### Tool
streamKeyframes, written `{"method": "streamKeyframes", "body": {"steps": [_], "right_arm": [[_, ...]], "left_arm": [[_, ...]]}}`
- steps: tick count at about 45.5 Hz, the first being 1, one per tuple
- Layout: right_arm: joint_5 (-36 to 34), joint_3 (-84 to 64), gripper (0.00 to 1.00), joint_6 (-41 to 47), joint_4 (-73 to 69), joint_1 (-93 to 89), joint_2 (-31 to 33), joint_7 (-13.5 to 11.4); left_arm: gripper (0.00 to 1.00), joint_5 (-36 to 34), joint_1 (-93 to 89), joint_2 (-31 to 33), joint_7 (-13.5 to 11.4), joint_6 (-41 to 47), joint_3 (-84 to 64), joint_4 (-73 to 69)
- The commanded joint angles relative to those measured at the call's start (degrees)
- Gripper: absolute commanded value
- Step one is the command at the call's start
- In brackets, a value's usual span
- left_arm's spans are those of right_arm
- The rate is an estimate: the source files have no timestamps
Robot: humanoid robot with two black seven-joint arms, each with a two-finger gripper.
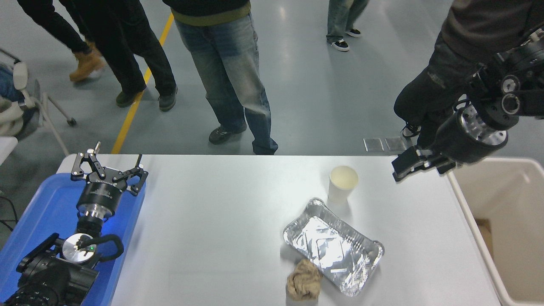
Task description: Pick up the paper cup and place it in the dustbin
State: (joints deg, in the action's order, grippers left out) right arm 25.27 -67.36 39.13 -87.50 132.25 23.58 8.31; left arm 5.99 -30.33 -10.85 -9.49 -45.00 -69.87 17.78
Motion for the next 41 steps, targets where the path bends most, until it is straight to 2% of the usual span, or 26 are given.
{"method": "streamKeyframes", "body": {"steps": [1,5,21,31,35,41], "right_arm": [[-9.44,-0.93,1.0,5.87,-7.77,13.74,-6.09,0.3],[-12.08,-1.37,1.0,5.87,-8.13,14.88,-7.5,0.22],[-12.18,-0.76,1.0,5.53,-4.01,9.89,-9.61,-0.31],[-10.95,2.14,1.0,-6.86,11.28,-7.69,-13.47,-0.66],[-8.14,4.51,1.0,-9.76,17.26,-14.9,-15.49,-0.57],[-7.61,6.89,1.0,-14.42,26.66,-26.58,-17.87,-0.57]], "left_arm": [[0.99,-0.02,0.0,-0.05,0.0,0.0,0.0,-0.02],[0.99,0.07,0.01,0.04,-0.09,0.0,-0.09,-0.02],[0.99,0.07,0.0,0.04,-0.09,0.0,-0.09,-0.02],[0.99,-0.02,0.0,0.04,-0.09,0.0,0.0,-0.02],[0.99,-0.02,0.0,0.04,-0.09,0.0,0.0,-0.02],[0.99,-0.01,0.0,0.04,0.0,0.0,0.0,-0.02]]}}
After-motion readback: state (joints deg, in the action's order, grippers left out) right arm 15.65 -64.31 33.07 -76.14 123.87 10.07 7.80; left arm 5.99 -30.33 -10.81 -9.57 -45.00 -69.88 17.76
